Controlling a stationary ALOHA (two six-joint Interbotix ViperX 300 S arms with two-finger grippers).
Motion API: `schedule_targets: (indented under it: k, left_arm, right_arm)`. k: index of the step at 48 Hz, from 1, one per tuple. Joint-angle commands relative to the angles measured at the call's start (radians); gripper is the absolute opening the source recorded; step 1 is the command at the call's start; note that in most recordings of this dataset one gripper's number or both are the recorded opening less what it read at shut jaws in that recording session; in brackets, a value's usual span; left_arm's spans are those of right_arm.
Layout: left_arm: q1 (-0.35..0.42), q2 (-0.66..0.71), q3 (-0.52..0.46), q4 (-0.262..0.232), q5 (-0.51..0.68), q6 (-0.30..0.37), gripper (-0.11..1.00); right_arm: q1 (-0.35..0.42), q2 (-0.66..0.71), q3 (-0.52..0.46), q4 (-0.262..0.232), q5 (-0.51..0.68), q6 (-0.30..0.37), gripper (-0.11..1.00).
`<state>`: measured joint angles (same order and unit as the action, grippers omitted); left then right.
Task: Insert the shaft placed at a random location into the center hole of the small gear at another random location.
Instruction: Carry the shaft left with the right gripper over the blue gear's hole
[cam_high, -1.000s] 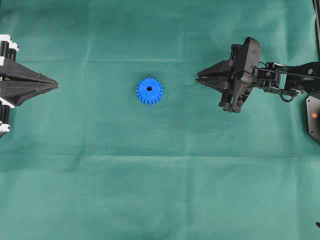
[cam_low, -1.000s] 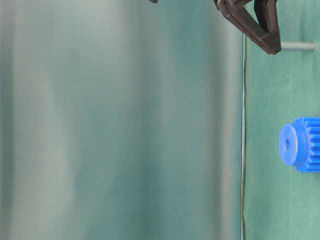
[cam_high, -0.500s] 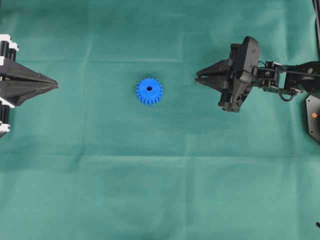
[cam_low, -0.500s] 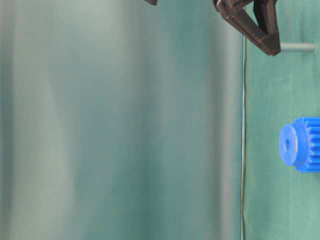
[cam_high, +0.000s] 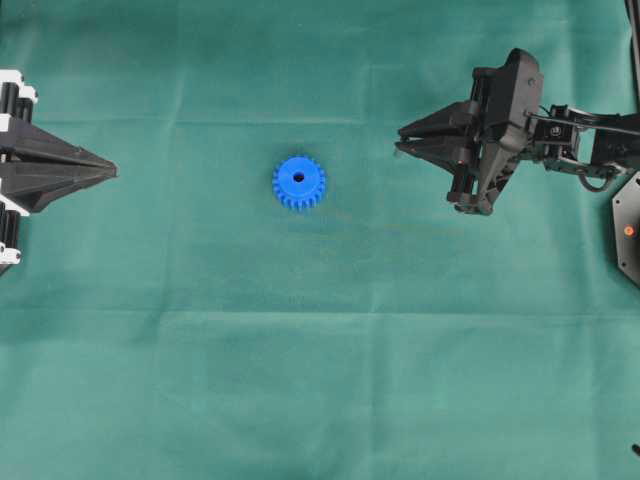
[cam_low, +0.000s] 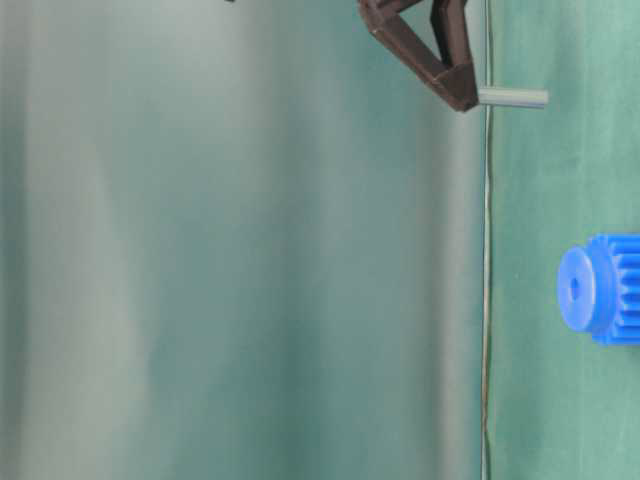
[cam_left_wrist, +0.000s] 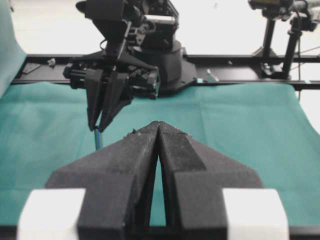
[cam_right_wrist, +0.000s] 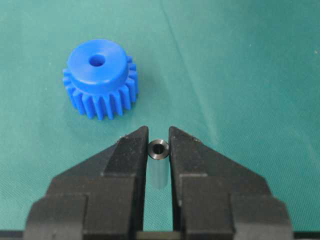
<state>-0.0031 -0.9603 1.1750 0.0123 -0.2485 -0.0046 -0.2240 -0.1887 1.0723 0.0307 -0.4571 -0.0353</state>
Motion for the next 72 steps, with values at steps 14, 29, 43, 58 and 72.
schedule_targets:
  k: [14, 29, 43, 58, 72]
  left_arm:
    - [0.0, 0.008, -0.02, 0.003, -0.002, 0.0, 0.0]
    - [0.0, 0.008, -0.02, 0.003, -0.002, -0.002, 0.0]
    - [0.0, 0.008, -0.02, 0.003, -0.002, -0.002, 0.0]
    - [0.0, 0.008, -0.021, 0.003, -0.002, -0.003, 0.0]
    - [0.0, 0.008, -0.02, 0.003, -0.002, -0.003, 0.0]
  right_arm:
    - [-0.002, -0.011, -0.04, 0.0, 0.008, -0.011, 0.12]
    - [0.032, 0.067, -0.141, 0.0, 0.017, -0.009, 0.12]
    - [0.069, 0.167, -0.282, 0.0, 0.054, -0.009, 0.12]
    - [0.084, 0.233, -0.388, -0.002, 0.087, -0.009, 0.12]
    - [0.097, 0.249, -0.413, 0.0, 0.087, -0.009, 0.12]
